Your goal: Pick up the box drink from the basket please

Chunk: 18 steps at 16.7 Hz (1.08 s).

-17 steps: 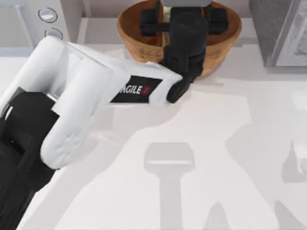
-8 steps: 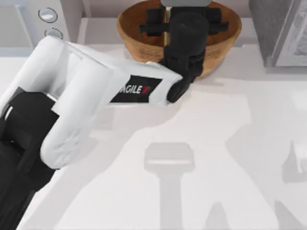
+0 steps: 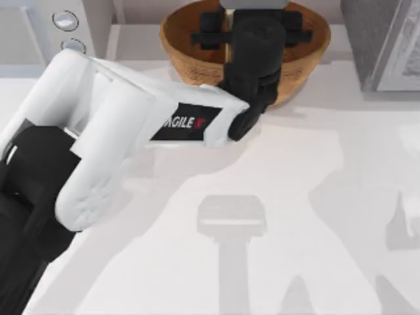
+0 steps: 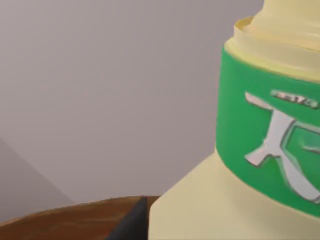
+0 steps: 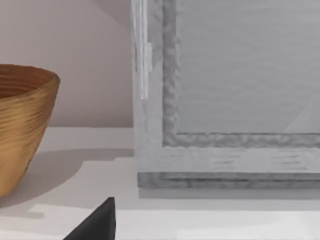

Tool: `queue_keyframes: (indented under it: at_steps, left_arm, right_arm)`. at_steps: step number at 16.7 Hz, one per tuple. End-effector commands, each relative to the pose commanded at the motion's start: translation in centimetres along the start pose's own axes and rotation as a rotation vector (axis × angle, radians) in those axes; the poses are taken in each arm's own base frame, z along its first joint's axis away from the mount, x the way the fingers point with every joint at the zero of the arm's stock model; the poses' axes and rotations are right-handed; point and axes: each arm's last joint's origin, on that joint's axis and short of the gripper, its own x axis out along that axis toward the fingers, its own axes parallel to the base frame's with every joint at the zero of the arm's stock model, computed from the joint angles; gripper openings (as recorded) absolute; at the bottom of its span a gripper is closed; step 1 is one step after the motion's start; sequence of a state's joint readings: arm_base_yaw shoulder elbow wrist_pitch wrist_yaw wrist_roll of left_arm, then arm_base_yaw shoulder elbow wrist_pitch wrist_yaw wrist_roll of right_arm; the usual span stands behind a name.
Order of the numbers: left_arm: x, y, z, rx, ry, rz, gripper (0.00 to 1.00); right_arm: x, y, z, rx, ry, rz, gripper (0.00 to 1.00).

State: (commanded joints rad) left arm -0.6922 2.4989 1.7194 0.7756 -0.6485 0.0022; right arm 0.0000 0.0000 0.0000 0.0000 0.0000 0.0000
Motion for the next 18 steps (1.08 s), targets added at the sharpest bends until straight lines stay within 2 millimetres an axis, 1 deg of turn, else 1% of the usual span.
queue_keyframes:
  at_steps: [4,5,7,9,11,16,18]
  left_arm:
    - [0.0,0.0,0.0,0.000,0.000,0.000,0.00]
    - [-0.3,-0.4,0.9,-0.010,-0.012,-0.009,0.00]
    - [-0.3,-0.4,1.0,-0.004,-0.006,-0.009,0.00]
    - [-0.1,-0.5,2.1,0.002,-0.002,-0.009,0.00]
    - [0.1,-0.7,4.2,-0.002,-0.006,-0.007,0.00]
    - [0.1,-0.7,11.2,-0.012,-0.016,-0.005,0.00]
    - [-0.1,-0.6,13.6,-0.013,-0.016,-0.007,0.00]
  right_arm:
    - [0.0,0.0,0.0,0.000,0.000,0.000,1.00]
    - [0.0,0.0,0.0,0.000,0.000,0.000,1.00]
    - [0.0,0.0,0.0,0.000,0.000,0.000,1.00]
    - [0.0,0.0,0.0,0.000,0.000,0.000,1.00]
    - [0.0,0.0,0.0,0.000,0.000,0.000,1.00]
    - [0.0,0.0,0.0,0.000,0.000,0.000,1.00]
    - [0.0,0.0,0.0,0.000,0.000,0.000,1.00]
